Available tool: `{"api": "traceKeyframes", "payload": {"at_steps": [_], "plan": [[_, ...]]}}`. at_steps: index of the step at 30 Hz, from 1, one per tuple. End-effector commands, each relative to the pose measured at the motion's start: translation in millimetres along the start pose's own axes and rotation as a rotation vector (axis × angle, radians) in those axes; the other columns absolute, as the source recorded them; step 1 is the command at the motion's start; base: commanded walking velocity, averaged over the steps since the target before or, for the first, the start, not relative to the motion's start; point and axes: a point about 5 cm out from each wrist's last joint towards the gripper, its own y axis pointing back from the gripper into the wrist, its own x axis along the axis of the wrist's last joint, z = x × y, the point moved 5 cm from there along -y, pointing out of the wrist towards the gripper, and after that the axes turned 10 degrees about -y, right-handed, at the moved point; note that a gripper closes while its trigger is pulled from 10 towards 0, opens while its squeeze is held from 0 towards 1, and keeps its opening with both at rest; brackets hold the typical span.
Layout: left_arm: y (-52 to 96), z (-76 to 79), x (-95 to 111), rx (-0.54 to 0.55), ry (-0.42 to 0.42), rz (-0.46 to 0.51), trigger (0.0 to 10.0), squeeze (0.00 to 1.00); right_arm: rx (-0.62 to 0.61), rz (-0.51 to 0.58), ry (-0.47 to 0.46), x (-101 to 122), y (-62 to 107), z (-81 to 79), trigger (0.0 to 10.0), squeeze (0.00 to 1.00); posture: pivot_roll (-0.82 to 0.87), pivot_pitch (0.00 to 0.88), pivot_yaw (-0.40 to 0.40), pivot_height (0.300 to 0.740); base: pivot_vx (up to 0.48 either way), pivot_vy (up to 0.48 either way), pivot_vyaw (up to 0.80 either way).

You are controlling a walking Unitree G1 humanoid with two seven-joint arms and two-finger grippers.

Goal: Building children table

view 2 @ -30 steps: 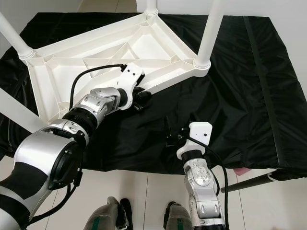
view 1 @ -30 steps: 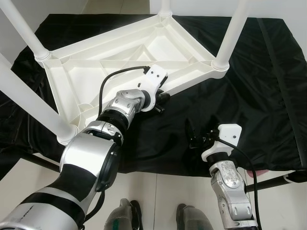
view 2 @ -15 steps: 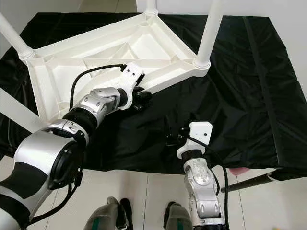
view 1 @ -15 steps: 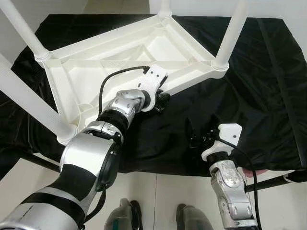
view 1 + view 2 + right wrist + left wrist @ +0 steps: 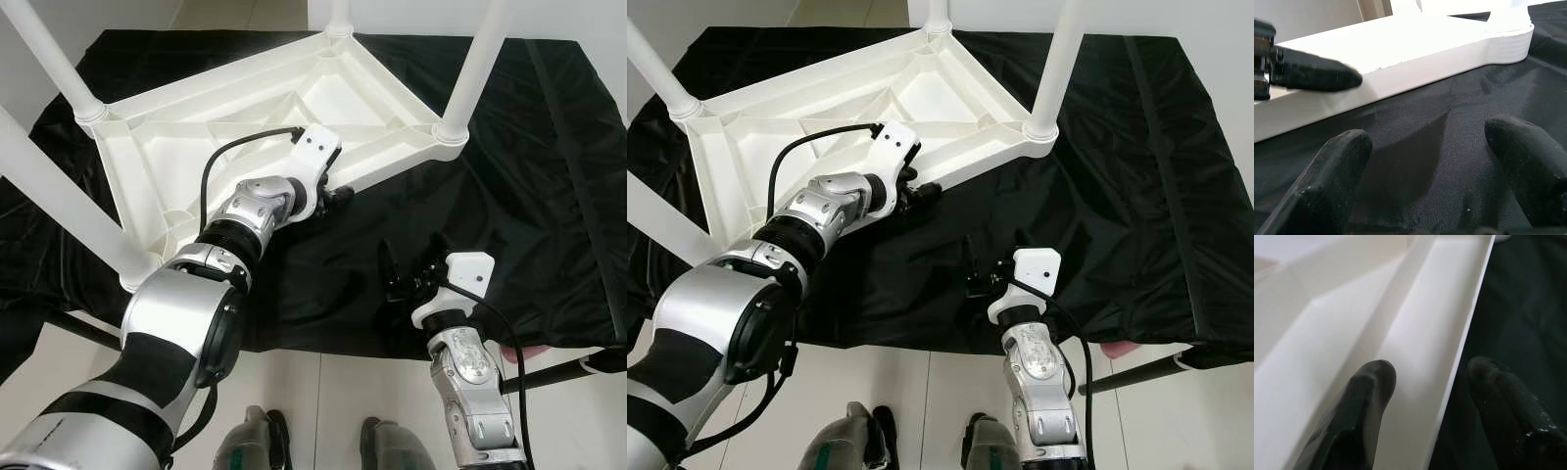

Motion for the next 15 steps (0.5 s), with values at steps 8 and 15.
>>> {"api": "traceKeyframes", "payload": {"at_steps": [8,15], "plan": [[8.2,-42.9,44.6,0.387,0.137,0.176,10.0,0.0,0.007,-0.011,-0.005,-5.2,-1.7,-2.8,10.0,0.0,-0.08,0.157,0.112,0.74,0.0,0.0,0.0],[17.6,-60.7,54.3,0.468,0.128,0.202,10.0,0.0,0.011,-0.007,-0.005,-5.1,-3.7,-3.4,10.0,0.0,-0.08,0.149,0.109,0.74,0.0,0.0,0.0]]}}
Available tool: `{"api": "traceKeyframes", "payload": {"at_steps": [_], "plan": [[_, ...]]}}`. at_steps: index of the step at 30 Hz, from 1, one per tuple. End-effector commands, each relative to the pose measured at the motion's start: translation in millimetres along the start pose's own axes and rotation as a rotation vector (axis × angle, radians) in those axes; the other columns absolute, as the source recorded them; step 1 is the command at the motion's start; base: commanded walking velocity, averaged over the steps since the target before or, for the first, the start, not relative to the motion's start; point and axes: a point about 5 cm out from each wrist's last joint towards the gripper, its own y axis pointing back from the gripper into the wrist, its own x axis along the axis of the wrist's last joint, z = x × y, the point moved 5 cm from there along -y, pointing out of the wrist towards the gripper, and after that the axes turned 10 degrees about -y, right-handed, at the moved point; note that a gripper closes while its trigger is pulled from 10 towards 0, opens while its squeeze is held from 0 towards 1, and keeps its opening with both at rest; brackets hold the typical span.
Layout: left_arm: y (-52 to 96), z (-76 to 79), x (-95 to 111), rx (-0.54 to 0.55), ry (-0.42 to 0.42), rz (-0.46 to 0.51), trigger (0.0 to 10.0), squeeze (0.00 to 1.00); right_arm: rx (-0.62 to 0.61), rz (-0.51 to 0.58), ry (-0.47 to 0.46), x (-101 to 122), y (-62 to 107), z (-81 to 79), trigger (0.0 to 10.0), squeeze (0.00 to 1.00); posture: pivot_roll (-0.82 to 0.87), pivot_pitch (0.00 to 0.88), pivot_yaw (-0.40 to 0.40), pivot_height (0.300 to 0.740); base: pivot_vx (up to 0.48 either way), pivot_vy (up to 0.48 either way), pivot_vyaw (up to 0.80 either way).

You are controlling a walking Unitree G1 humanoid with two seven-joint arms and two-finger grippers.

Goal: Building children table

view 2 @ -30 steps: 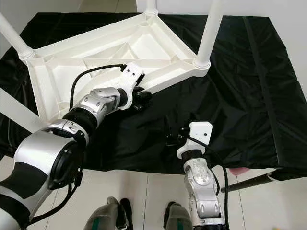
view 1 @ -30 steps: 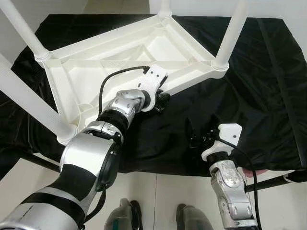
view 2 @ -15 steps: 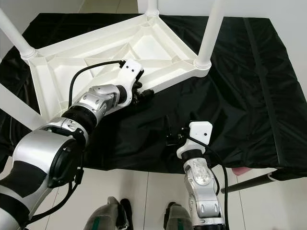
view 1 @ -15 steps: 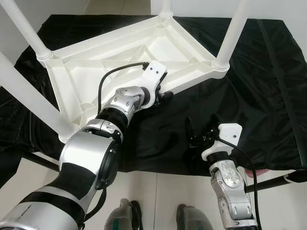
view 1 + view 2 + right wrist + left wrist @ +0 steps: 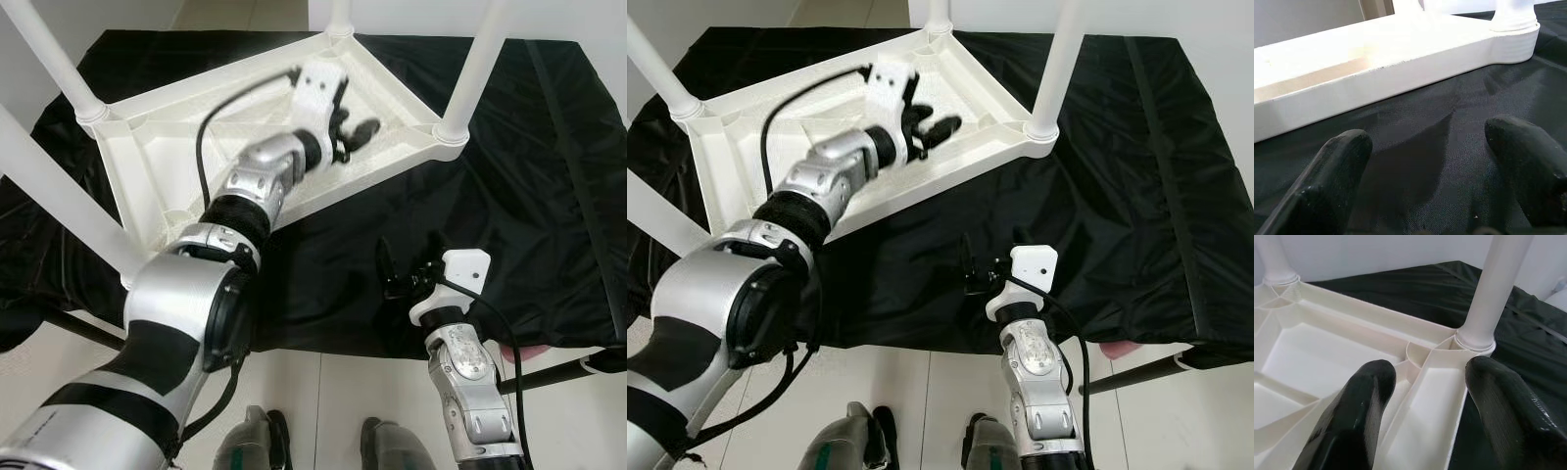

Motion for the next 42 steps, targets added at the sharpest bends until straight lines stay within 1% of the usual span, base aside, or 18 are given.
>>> {"api": "traceKeyframes", "payload": {"at_steps": [1,8,14,20,25,26,27,28,29,30,32,34,35,36,37,38,41,42], "plan": [[9.7,-40.9,-9.5,0.4,-0.005,-0.081,10.0,0.0,0.003,-0.007,-0.005,-3.7,1.0,-1.8,10.0,0.0,-0.08,0.149,0.109,0.74,0.0,0.0,0.0],[27.6,-69.7,-22.0,0.619,-0.032,-0.18,10.0,0.0,0.007,-0.002,-0.006,-3.3,-1.0,-2.2,10.0,0.0,-0.08,0.147,0.103,0.74,0.0,0.0,0.0],[34.1,-77.9,-24.7,0.699,-0.059,-0.218,10.0,0.0,0.008,-0.001,-0.006,-3.0,-1.5,-2.4,10.0,0.0,-0.08,0.147,0.103,0.74,0.0,0.0,0.0],[35.2,-78.6,-25.9,0.724,-0.071,-0.236,10.0,0.0,0.007,0.0,-0.005,-2.8,-1.5,-2.1,10.0,0.0,-0.08,0.146,0.103,0.74,0.0,0.0,0.0],[31.7,-74.6,-23.7,0.688,-0.075,-0.213,10.0,0.0,0.008,0.001,-0.005,-2.7,-1.3,-2.3,10.0,0.0,-0.08,0.146,0.103,0.74,0.0,0.0,0.0],[19.9,-57.5,-21.1,0.544,-0.048,-0.164,10.0,0.0,0.008,0.0,-0.005,-2.7,-1.4,-2.4,10.0,0.0,-0.08,0.147,0.101,0.74,0.0,0.0,0.0],[19.9,-57.5,-21.1,0.544,-0.048,-0.164,10.0,0.0,0.008,0.0,-0.005,-2.7,-1.4,-2.4,10.0,0.0,-0.08,0.147,0.101,0.74,0.0,0.0,0.0],[9.4,-36.3,-21.1,0.38,-0.014,-0.132,10.0,0.0,0.008,0.0,-0.004,-2.9,-1.4,-2.4,10.0,0.0,-0.08,0.148,0.1,0.74,0.0,0.0,0.0],[1.8,-15.3,-21.0,0.243,-0.023,-0.108,10.0,0.0,0.009,0.0,-0.005,-3.0,-1.5,-2.4,10.0,0.0,-0.07,0.148,0.098,0.74,0.0,0.0,0.0],[1.8,-15.3,-21.0,0.243,-0.023,-0.108,10.0,0.0,0.009,0.0,-0.005,-3.0,-1.5,-2.4,10.0,0.0,-0.07,0.148,0.098,0.74,0.0,0.0,0.0],[-4.6,17.4,-29.6,0.057,-0.071,-0.114,10.0,0.0,0.011,0.0,-0.003,-3.0,-2.2,-2.8,10.0,0.0,-0.07,0.148,0.098,0.74,0.0,0.0,0.0],[-4.6,17.4,-29.6,0.057,-0.071,-0.114,10.0,0.0,0.011,0.0,-0.003,-3.0,-2.2,-2.8,10.0,0.0,-0.07,0.148,0.098,0.74,0.0,0.0,0.0],[-5.6,25.6,-33.7,0.023,-0.101,-0.125,10.0,0.0,0.012,0.001,-0.003,-2.8,-2.5,-2.9,10.0,0.0,-0.07,0.148,0.098,0.74,0.0,0.0,0.0],[-5.6,25.6,-33.7,0.023,-0.101,-0.125,10.0,0.0,0.012,0.001,-0.003,-2.8,-2.5,-2.9,10.0,0.0,-0.07,0.148,0.098,0.74,0.0,0.0,0.0],[-4.7,40.9,-48.0,-0.057,-0.138,-0.174,10.0,0.0,0.011,0.003,-0.003,-2.1,-3.0,-2.5,10.0,0.0,-0.08,0.149,0.099,0.74,0.0,0.0,0.0],[-4.7,40.9,-48.0,-0.057,-0.138,-0.174,10.0,0.0,0.011,0.003,-0.003,-2.1,-3.0,-2.5,10.0,0.0,-0.08,0.149,0.099,0.74,0.0,0.0,0.0],[-0.2,48.0,-68.7,-0.088,-0.174,-0.256,10.0,0.0,0.009,0.004,-0.003,-1.8,-2.5,-2.2,10.0,0.0,-0.08,0.152,0.101,0.74,0.0,0.0,0.0],[-0.2,48.0,-68.7,-0.088,-0.174,-0.256,10.0,0.0,0.009,0.004,-0.003,-1.8,-2.5,-2.2,10.0,0.0,-0.08,0.152,0.101,0.74,0.0,0.0,0.0]]}}
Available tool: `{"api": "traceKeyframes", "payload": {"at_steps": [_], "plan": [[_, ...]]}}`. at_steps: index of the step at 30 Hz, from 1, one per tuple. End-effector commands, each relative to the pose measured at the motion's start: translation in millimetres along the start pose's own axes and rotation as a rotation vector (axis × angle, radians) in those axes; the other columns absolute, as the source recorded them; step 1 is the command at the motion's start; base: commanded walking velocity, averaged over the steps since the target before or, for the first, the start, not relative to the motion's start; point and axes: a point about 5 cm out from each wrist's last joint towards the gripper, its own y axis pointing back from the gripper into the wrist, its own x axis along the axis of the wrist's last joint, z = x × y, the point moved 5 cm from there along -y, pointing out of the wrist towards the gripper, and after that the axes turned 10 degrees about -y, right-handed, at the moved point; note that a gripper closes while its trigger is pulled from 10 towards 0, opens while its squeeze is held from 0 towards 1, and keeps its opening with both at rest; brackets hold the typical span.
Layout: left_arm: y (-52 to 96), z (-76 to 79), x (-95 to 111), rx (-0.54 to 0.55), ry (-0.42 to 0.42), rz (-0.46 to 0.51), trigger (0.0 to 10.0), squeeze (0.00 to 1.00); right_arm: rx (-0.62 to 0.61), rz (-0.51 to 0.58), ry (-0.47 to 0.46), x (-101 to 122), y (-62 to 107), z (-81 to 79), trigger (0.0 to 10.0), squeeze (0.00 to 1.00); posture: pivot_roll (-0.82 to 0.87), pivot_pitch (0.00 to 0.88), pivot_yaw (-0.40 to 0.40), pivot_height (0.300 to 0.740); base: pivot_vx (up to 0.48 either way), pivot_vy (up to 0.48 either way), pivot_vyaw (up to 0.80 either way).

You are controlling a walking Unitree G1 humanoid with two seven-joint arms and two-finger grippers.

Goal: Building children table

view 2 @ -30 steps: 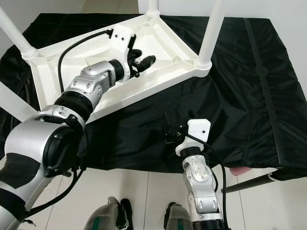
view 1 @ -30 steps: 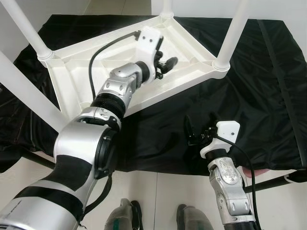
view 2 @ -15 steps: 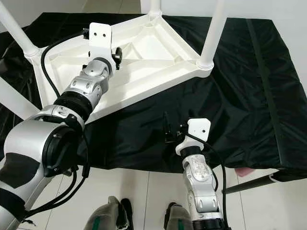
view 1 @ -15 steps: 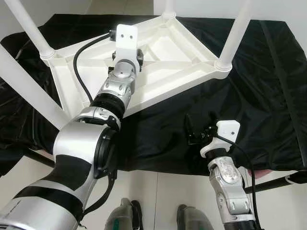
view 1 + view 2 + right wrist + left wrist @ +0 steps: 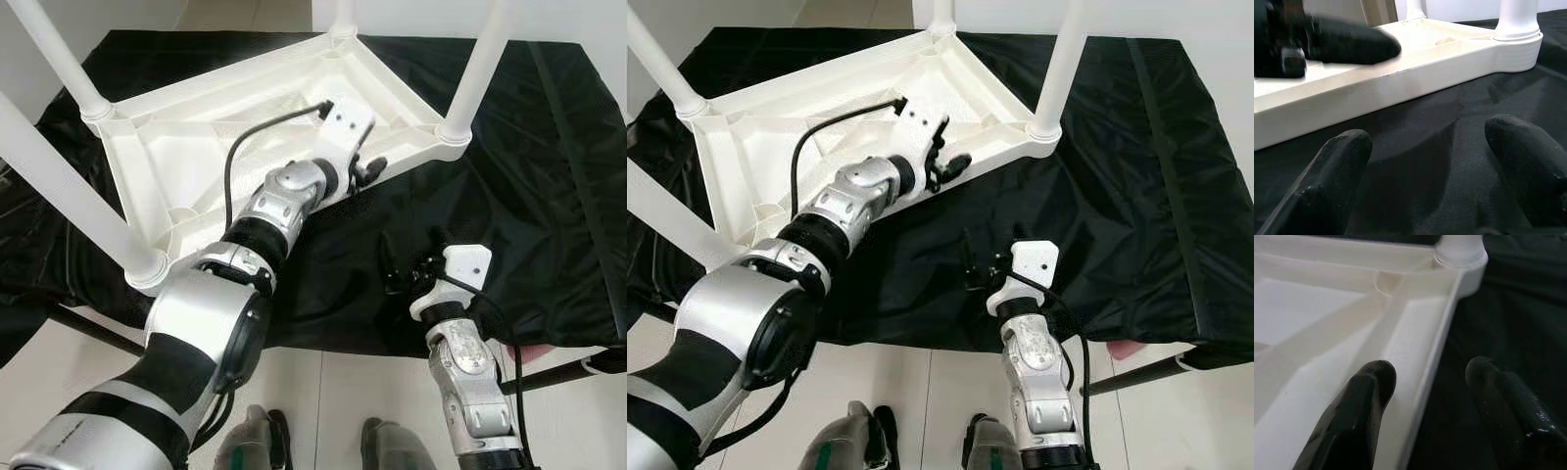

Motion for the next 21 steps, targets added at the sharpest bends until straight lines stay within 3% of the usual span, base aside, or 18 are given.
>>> {"api": "traceKeyframes", "payload": {"at_steps": [1,3,12,21], "plan": [[1.9,7.2,-23.6,-0.022,-0.014,-0.087,10.0,0.0,0.003,-0.013,-0.005,-4.6,1.9,-1.6,10.0,0.0,-0.08,0.152,0.101,0.74,0.0,0.0,0.0],[3.7,5.7,-35.7,0.006,0.0,-0.144,10.0,0.0,0.001,-0.013,-0.006,-4.2,2.6,-1.5,10.0,0.0,-0.08,0.155,0.102,0.74,0.0,0.0,0.0],[8.6,3.6,-54.4,0.035,-0.022,-0.221,10.0,0.0,-0.004,-0.014,-0.005,-3.7,4.8,-1.0,10.0,0.0,-0.09,0.161,0.103,0.74,0.0,0.0,0.0],[11.4,-4.5,-61.2,0.101,0.021,-0.275,10.0,0.0,-0.005,-0.015,-0.009,-3.9,5.2,-1.8,10.0,0.0,-0.09,0.163,0.106,0.74,0.0,0.0,0.0]]}}
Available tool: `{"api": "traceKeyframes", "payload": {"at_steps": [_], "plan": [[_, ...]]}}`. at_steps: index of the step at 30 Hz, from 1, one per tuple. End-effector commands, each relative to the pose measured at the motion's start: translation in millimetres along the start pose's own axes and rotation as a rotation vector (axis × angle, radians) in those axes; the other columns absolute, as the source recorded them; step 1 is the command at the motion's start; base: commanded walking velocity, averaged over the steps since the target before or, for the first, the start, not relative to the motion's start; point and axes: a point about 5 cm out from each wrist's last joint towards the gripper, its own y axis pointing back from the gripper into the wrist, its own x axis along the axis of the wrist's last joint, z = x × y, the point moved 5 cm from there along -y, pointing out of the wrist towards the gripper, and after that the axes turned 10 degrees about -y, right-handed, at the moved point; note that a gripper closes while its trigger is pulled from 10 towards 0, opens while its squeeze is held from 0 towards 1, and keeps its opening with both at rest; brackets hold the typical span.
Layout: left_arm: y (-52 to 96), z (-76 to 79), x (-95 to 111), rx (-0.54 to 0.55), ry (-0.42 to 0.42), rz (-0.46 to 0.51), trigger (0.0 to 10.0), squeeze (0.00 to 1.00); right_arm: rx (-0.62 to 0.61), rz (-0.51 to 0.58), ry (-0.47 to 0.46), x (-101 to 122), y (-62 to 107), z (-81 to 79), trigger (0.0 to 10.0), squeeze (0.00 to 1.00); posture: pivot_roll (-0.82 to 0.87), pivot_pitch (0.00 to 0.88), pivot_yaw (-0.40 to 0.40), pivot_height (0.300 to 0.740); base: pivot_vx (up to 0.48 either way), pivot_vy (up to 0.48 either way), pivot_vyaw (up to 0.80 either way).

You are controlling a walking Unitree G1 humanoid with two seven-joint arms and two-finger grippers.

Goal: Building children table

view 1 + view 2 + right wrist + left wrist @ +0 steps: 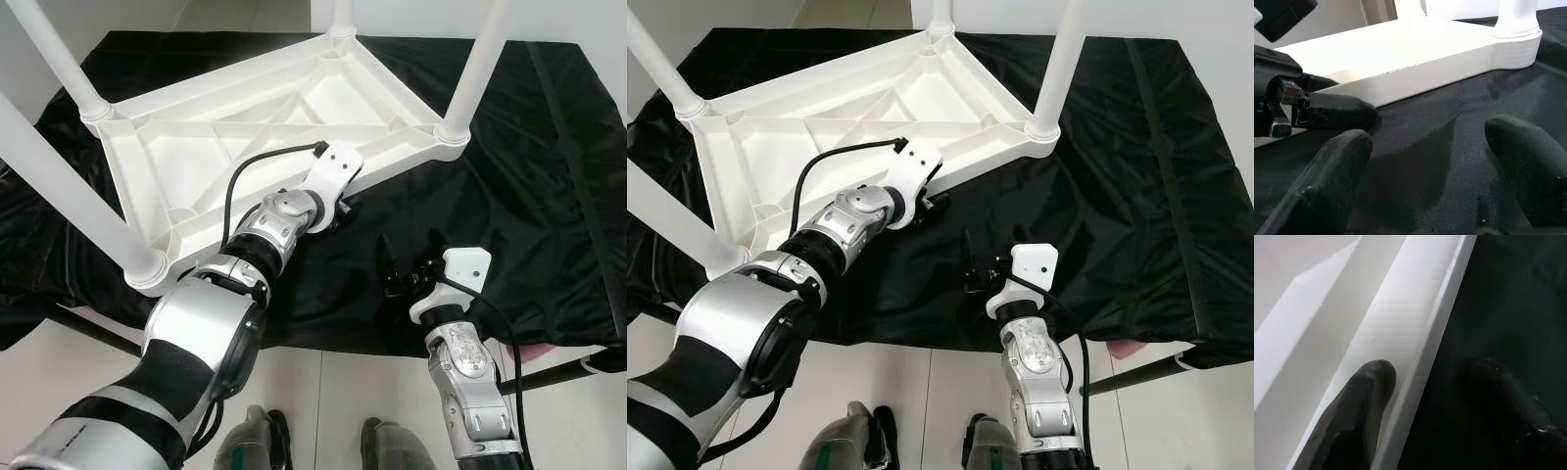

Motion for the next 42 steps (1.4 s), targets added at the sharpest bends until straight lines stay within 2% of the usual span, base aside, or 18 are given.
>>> {"api": "traceKeyframes", "payload": {"at_steps": [1,5,6,8,9,14,20,24,29,32,33,34,37,41,42], "plan": [[0.9,-4.9,-16.1,0.068,0.034,-0.068,10.0,0.0,0.0,-0.008,-0.008,-2.3,2.3,-2.6,10.0,0.0,-0.09,0.163,0.106,0.74,0.0,0.0,0.0],[2.5,-11.9,-22.5,0.123,0.116,-0.108,10.0,0.0,-0.001,-0.009,-0.011,-2.7,3.4,-4.0,10.0,0.0,-0.09,0.166,0.11,0.74,0.0,0.0,0.0],[2.9,-13.3,-23.0,0.132,0.146,-0.107,4.5,0.0,-0.003,-0.01,-0.012,-3.0,3.8,-4.2,10.0,0.0,-0.09,0.167,0.112,0.74,0.0,0.0,0.0],[2.9,-13.3,-23.0,0.132,0.146,-0.107,4.5,0.0,-0.003,-0.01,-0.012,-3.0,3.8,-4.2,10.0,0.0,-0.09,0.167,0.112,0.74,0.0,0.0,0.0],[3.2,-14.7,-22.6,0.142,0.188,-0.096,0.0,0.0,-0.004,-0.011,-0.012,-3.4,4.5,-4.4,10.0,0.0,-0.09,0.167,0.113,0.74,0.0,0.0,0.0],[4.0,-17.9,-24.4,0.176,0.255,-0.092,0.0,0.0,-0.008,-0.013,-0.013,-4.1,5.9,-4.4,10.0,0.0,-0.1,0.162,0.112,0.74,0.0,0.0,0.0],[4.8,-20.9,-26.4,0.21,0.275,-0.1,0.0,0.0,-0.01,-0.012,-0.01,-3.0,6.2,-2.3,10.0,0.0,-0.1,0.161,0.106,0.74,0.0,0.0,0.0],[8.2,-30.3,-32.3,0.291,0.308,-0.119,0.0,0.0,-0.008,-0.013,-0.008,-2.7,5.9,-2.1,10.0,0.0,-0.1,0.161,0.102,0.74,0.0,0.0,0.0],[9.9,-34.7,-34.1,0.322,0.309,-0.127,0.0,0.0,-0.006,-0.013,-0.01,-2.8,5.5,-3.1,10.0,0.0,-0.1,0.161,0.101,0.74,0.0,0.0,0.0],[20.1,-57.4,-43.1,0.431,0.334,-0.147,0.0,0.0,-0.004,-0.011,-0.014,-2.6,3.7,-5.1,10.0,0.0,-0.1,0.163,0.108,0.74,0.0,0.0,0.0],[20.1,-57.4,-43.1,0.431,0.334,-0.147,0.0,0.0,-0.004,-0.011,-0.014,-2.6,3.7,-5.1,10.0,0.0,-0.1,0.163,0.108,0.74,0.0,0.0,0.0],[24.0,-65.4,-45.5,0.461,0.341,-0.151,0.0,0.0,-0.006,-0.01,-0.015,-2.6,3.8,-5.0,10.0,0.0,-0.1,0.163,0.11,0.74,0.0,0.0,0.0],[27.6,-73.1,-46.6,0.482,0.343,-0.152,0.0,0.0,-0.009,-0.01,-0.016,-2.9,4.0,-5.0,10.0,0.0,-0.1,0.163,0.113,0.74,0.0,0.0,0.0],[28.1,-75.1,-44.9,0.486,0.349,-0.144,0.0,0.0,-0.011,-0.01,-0.017,-3.1,4.1,-5.2,10.0,0.0,-0.1,0.163,0.114,0.74,0.0,0.0,0.0],[27.4,-74.9,-42.3,0.479,0.343,-0.137,1.4,0.0,-0.012,-0.01,-0.018,-3.2,4.1,-5.5,10.0,0.0,-0.1,0.164,0.114,0.74,0.0,0.0,0.0]]}}
